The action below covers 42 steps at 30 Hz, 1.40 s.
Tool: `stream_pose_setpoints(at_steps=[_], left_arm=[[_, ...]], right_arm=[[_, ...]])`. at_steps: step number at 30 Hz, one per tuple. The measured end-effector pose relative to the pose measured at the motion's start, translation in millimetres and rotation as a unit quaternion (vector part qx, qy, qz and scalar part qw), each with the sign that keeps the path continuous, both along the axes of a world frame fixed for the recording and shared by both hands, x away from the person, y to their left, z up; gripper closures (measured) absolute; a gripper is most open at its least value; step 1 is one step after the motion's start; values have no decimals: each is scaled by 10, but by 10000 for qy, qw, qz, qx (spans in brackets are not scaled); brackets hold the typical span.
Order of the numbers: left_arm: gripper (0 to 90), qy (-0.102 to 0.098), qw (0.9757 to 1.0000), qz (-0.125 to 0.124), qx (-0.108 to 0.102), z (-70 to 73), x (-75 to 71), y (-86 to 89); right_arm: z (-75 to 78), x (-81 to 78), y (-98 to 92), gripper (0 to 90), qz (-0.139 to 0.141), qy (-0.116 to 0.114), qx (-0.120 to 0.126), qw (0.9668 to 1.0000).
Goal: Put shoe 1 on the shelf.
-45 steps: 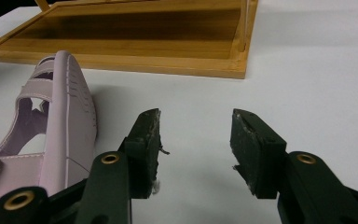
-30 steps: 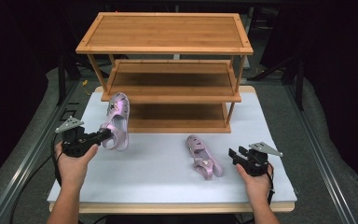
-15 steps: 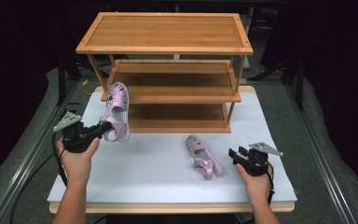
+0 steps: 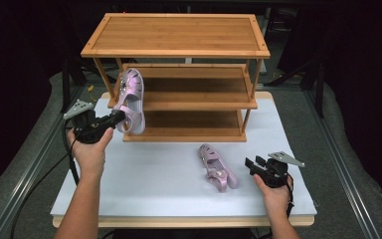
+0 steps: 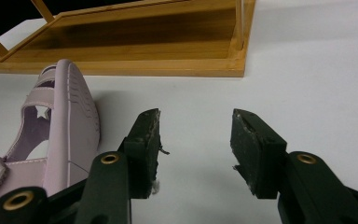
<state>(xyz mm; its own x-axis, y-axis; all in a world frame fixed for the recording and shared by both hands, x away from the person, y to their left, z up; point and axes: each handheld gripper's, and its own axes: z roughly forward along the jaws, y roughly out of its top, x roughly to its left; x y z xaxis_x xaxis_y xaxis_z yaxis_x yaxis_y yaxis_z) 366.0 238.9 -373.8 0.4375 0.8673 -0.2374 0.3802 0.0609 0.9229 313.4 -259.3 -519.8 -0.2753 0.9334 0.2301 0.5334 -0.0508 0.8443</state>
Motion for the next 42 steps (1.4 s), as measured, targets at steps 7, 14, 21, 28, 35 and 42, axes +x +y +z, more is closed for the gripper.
stream_pose_setpoints(at_steps=[7, 14, 21, 28, 35, 42], left_arm=[[833, 1, 9999, 93, 50, 195, 253, -138], [833, 87, 9997, 210, 50, 229, 491, -252], [832, 313, 9991, 274, 85, 274, 707, -291], [832, 530, 9977, 365, 202, 333, 853, -370], [831, 718, 9959, 411, 353, 363, 946, -468], [829, 887, 9939, 485, 446, 362, 1065, -565]], right_arm=[[4, 0, -16, 523, -5, -17, 68, 10000], [4, -1, -50, 524, -56, -7, 158, 9999], [11, 1, -68, 523, -33, -38, 145, 9999], [13, 3, -84, 523, -20, -47, 163, 9999], [18, 1, -91, 523, -25, -64, 189, 9998], [17, 3, -84, 523, 17, -67, 195, 9998]])
